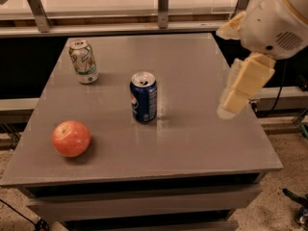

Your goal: Pick pepsi can

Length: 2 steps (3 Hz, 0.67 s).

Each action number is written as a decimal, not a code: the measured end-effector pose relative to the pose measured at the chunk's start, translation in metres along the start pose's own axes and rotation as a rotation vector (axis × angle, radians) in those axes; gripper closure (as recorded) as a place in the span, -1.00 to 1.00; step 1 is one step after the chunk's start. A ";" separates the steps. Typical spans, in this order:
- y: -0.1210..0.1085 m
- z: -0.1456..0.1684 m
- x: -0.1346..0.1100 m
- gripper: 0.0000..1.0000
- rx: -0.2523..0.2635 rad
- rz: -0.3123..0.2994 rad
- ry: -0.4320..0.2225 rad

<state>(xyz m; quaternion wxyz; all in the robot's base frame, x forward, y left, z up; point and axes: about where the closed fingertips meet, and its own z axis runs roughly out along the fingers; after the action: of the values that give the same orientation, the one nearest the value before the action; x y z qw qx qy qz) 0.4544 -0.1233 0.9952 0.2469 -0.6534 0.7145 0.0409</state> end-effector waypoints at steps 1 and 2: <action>0.006 0.030 -0.054 -1.00 -0.065 -0.094 -0.087; 0.017 0.097 -0.110 -1.00 -0.152 -0.169 -0.171</action>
Offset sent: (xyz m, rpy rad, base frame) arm 0.0055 0.1669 -0.0584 0.1357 0.0905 0.3327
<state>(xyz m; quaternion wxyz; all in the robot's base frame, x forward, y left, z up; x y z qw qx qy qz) 0.4703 0.0165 0.9502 0.2590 -0.7221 0.6283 0.1294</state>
